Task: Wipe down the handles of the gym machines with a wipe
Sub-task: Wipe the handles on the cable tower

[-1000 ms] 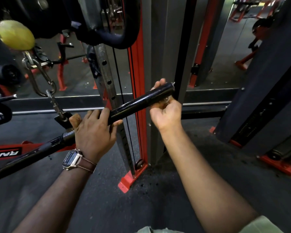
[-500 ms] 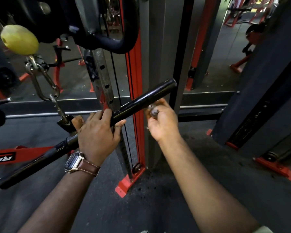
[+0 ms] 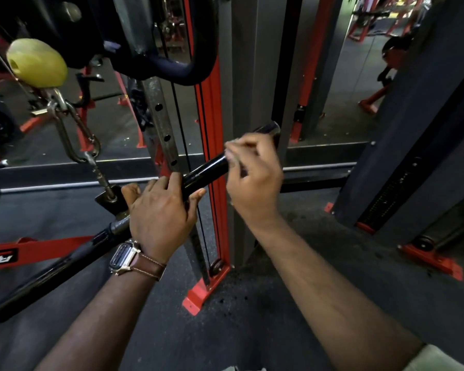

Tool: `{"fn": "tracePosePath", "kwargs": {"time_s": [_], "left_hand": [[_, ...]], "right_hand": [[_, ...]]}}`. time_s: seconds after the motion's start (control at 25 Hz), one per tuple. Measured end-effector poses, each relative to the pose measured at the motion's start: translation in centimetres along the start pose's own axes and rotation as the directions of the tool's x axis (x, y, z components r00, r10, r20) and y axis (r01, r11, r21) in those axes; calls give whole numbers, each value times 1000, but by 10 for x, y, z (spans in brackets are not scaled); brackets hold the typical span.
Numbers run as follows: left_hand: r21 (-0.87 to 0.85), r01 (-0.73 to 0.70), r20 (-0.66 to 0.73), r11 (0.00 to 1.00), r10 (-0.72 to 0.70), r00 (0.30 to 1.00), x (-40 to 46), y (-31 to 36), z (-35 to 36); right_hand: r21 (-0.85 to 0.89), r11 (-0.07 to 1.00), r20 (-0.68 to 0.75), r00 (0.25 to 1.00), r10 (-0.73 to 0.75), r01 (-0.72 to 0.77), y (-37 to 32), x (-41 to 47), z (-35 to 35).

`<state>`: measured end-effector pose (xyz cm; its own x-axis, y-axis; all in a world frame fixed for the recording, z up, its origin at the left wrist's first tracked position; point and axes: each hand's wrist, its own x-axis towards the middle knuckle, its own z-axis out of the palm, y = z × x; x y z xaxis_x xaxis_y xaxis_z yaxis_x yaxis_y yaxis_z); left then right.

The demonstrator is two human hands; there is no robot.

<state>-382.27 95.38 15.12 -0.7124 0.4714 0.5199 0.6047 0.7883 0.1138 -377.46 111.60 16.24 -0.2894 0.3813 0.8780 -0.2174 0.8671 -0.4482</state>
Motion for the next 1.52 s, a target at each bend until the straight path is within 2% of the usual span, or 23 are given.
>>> {"fn": "tracePosePath", "kwargs": {"time_s": [0.08, 0.12, 0.2, 0.24, 0.32, 0.4, 0.44, 0.48, 0.56, 0.6, 0.64, 0.72, 0.8, 0.84, 0.96, 1.0, 1.08, 1.16, 1.24, 1.32, 1.36, 1.44, 1.52], "left_hand": [[31, 13, 16, 999, -13, 1000, -3, -1, 1], [44, 18, 27, 999, -19, 999, -4, -1, 2], [56, 24, 53, 998, -27, 998, -5, -2, 4], [56, 27, 63, 998, -31, 998, -4, -2, 5], [54, 35, 75, 998, -39, 996, -3, -1, 6], [32, 33, 72, 999, -35, 997, -2, -2, 8], [25, 30, 64, 999, -31, 997, -2, -3, 9], [28, 25, 57, 999, -27, 998, -3, -4, 10], [53, 19, 54, 998, -21, 998, -3, -5, 11], [65, 15, 61, 998, -19, 998, -4, -5, 11], [70, 12, 69, 998, -17, 998, -4, -4, 12], [64, 6, 77, 998, -11, 997, -4, -3, 13], [54, 1, 71, 999, -5, 997, -4, -3, 12], [53, -6, 67, 999, 3, 998, -5, -4, 12], [63, -33, 64, 997, 29, 997, -8, -9, 12], [68, -38, 64, 997, 34, 997, -9, -10, 11], [73, -42, 65, 996, 38, 997, -12, -13, 9], [32, -35, 54, 999, 33, 998, -13, -17, 8], [-21, -17, 41, 1000, 18, 999, -11, -20, 6], [-52, 0, 22, 999, 1, 1000, -6, -22, 6], [-57, 8, 19, 998, -7, 1000, -3, -22, 5], [-46, 22, 35, 999, -20, 999, -1, -24, 5], [-22, 35, 44, 999, -34, 998, -2, -25, 6]], "right_hand": [[-55, 994, 126, 989, -82, 89, 6, -6, 1], [-79, 995, 99, 993, -57, 65, 17, -1, -3], [-123, 988, -33, 996, 85, -89, 35, 17, -15], [-150, 978, -34, 990, 140, -143, 36, 20, -14], [-204, 978, 164, 984, 76, -41, 13, 5, 3], [-140, 985, 426, 904, -34, 102, -14, -21, 15], [-142, 983, 460, 887, -37, 115, -13, -19, 12], [-193, 977, 432, 902, -3, 96, -3, -8, 5], [-360, 933, 255, 958, 130, -31, 27, 18, -11], [-392, 913, 187, 963, 194, -108, 36, 27, -16], [-410, 902, 186, 956, 228, -135, 39, 29, -15], [-428, 904, 389, 901, 189, -5, 18, 17, 1], [-340, 931, 618, 778, 113, 135, -1, 7, 10], [-334, 931, 657, 744, 120, 145, 1, 14, 9], [-482, 875, 612, 727, 311, 32, 34, 49, -12], [-453, 888, 605, 708, 366, -72, 45, 58, -21], [-201, 881, 585, 669, 458, -427, 66, 62, -36], [124, 684, 563, 619, 548, -719, 81, 55, -46], [390, 322, 602, 503, 620, -863, 84, 42, -44], [574, -100, 650, 378, 659, -813, 77, 28, -30], [622, -236, 651, 327, 685, -746, 72, 25, -21], [673, -334, 606, 233, 761, -660, 63, 24, -6], [694, -314, 547, 192, 815, -648, 52, 19, 2]]}}
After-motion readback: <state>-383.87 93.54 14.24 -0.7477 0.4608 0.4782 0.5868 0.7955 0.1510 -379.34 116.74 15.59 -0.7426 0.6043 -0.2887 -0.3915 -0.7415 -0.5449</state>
